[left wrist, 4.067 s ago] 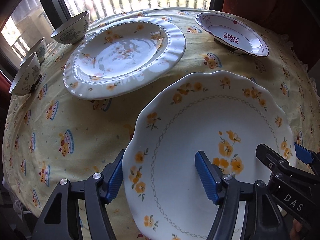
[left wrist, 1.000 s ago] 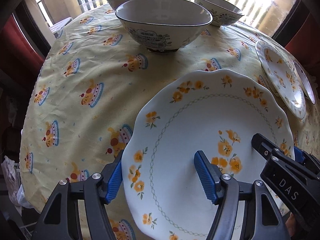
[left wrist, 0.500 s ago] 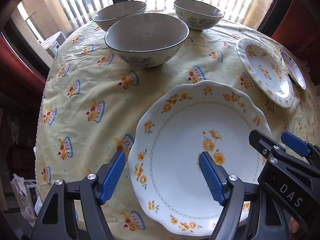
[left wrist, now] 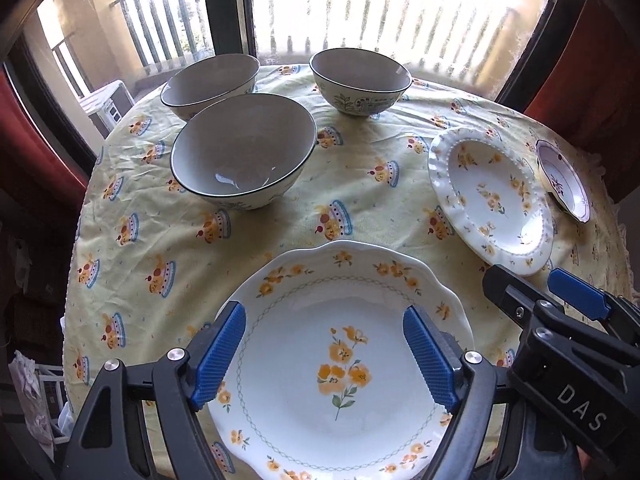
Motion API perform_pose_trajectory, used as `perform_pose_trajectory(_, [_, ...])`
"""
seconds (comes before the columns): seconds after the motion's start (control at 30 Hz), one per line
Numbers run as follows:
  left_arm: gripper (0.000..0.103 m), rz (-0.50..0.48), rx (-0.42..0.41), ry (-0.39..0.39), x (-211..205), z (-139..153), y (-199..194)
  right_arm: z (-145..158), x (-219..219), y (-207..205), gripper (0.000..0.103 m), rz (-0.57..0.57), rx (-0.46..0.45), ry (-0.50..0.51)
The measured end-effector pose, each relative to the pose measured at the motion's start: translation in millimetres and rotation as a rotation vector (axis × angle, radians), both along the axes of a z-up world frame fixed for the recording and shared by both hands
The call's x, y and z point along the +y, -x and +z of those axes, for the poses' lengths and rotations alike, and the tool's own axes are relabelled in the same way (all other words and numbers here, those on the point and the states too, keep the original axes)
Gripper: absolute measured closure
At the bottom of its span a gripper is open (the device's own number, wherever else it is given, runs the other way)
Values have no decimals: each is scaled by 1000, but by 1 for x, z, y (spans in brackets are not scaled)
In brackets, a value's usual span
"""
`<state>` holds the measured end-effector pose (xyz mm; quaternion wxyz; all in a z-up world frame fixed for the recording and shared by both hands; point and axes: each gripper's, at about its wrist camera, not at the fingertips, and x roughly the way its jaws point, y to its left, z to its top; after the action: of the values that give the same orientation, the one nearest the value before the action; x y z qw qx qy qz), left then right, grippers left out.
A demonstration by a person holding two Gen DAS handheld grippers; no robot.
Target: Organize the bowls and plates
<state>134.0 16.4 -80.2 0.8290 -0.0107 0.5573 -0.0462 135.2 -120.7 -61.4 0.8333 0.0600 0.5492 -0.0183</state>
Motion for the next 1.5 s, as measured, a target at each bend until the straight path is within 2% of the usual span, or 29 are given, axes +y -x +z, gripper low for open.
perform_pose_trajectory(0.13, [20, 12, -24, -17, -21, 7, -8, 8, -15, -12, 28, 46, -30, 22])
perform_pose_trajectory(0.43, [20, 25, -59, -37, -69, 18, -39, 19, -67, -43, 28, 48, -67, -39])
perform_pose_trajectory(0.6, [20, 25, -64, -48, -98, 16, -56, 21, -92, -63, 28, 55, -75, 6])
perform_pose_trajectory(0.7, [20, 36, -47, -29, -112, 10, -67, 20, -106, -75, 28, 78, -83, 44])
perform_pose_trajectory(1.07, [20, 119, -6, -62, -146, -16, -99, -11, -155, -120, 28, 102, -16, 10])
perform_pose_trajectory(1.43, [21, 122, 56, -92, -159, -55, -122, -59, -165, -145, 28, 100, 63, -34])
perform_pose_trajectory(1.5, [22, 134, 68, -85, -158, -59, -125, -62, -165, -148, 23, 105, 53, -15])
